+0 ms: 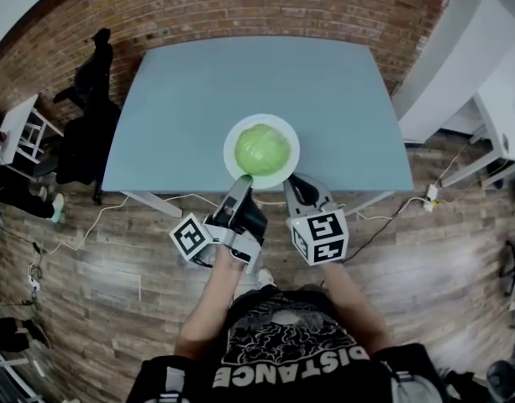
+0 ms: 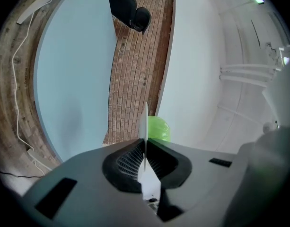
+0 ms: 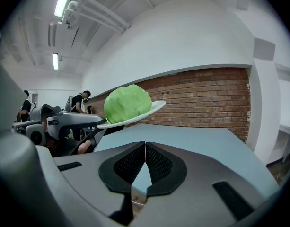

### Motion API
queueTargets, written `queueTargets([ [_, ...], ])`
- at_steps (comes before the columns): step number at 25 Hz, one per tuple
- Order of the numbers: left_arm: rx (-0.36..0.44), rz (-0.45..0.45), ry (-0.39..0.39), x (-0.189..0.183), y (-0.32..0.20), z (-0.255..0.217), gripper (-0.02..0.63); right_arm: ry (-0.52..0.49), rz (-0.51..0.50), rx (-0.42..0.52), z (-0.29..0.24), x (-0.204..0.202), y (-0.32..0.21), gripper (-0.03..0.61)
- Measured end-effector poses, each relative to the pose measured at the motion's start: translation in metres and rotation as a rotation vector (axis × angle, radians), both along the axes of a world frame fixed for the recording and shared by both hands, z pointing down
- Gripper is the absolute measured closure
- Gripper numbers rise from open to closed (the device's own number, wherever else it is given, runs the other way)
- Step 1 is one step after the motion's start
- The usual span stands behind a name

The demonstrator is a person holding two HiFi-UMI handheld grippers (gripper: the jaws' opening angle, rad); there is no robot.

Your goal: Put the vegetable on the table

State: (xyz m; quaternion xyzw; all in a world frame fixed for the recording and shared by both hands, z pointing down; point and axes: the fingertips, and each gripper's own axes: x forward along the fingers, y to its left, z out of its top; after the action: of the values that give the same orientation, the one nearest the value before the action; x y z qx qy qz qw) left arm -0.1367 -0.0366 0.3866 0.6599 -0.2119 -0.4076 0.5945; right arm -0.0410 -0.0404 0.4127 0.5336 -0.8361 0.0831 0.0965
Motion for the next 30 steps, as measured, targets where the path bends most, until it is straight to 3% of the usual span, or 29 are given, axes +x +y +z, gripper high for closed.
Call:
queueTargets([
  [12,-0.031,0.008,-0.003,-0.011,-0.027,0.017,0.595,0.0,0.017,-0.009,0.012,-0.01,-0.024,0.569],
  [30,-0.031,-0.001,-0.023,0.014,-0.093,0.024,0.595,0.008,0.009,-0.007,0.018,0.02,-0.091,0.569],
])
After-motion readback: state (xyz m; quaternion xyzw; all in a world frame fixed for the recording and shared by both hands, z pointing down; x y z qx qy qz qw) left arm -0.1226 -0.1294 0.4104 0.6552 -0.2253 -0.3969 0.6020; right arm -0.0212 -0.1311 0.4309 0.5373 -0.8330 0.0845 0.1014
